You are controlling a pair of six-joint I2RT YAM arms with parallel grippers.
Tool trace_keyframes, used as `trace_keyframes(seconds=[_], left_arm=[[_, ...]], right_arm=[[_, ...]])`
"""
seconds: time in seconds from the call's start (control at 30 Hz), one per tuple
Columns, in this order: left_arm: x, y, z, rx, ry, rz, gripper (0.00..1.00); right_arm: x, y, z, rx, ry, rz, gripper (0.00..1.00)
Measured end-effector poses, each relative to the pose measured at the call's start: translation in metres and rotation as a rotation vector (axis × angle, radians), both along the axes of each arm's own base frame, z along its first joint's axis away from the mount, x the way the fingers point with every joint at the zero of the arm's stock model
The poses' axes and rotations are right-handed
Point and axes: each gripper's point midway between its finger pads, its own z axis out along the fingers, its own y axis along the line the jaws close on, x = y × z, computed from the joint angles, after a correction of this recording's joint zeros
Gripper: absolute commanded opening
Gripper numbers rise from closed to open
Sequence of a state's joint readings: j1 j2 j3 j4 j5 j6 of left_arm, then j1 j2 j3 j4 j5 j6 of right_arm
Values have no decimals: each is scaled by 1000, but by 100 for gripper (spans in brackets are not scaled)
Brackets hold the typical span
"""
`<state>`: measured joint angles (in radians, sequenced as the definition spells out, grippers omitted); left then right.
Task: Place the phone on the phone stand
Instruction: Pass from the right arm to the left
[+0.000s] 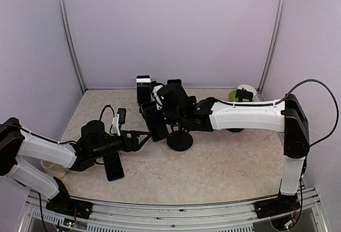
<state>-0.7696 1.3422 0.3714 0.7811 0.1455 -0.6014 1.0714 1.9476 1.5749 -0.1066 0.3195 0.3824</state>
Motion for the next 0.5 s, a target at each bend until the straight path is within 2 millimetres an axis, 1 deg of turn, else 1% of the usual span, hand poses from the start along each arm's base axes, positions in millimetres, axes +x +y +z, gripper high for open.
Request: trace_keyframes(seconds=[0.13, 0.27, 0.37, 0.5], left_arm=[[7, -10, -7, -2, 18, -14, 82], [12, -21, -10, -17, 26, -34, 76], [15, -29, -7, -42, 20, -59, 70], [17, -41, 3, -80, 11, -99, 55]], right_arm=[[0, 0, 0, 0, -1, -1, 66], [0, 0, 0, -1, -2, -3, 66], [1, -1, 0, -2, -5, -6, 66], [1, -1, 1, -3, -7, -11, 66]])
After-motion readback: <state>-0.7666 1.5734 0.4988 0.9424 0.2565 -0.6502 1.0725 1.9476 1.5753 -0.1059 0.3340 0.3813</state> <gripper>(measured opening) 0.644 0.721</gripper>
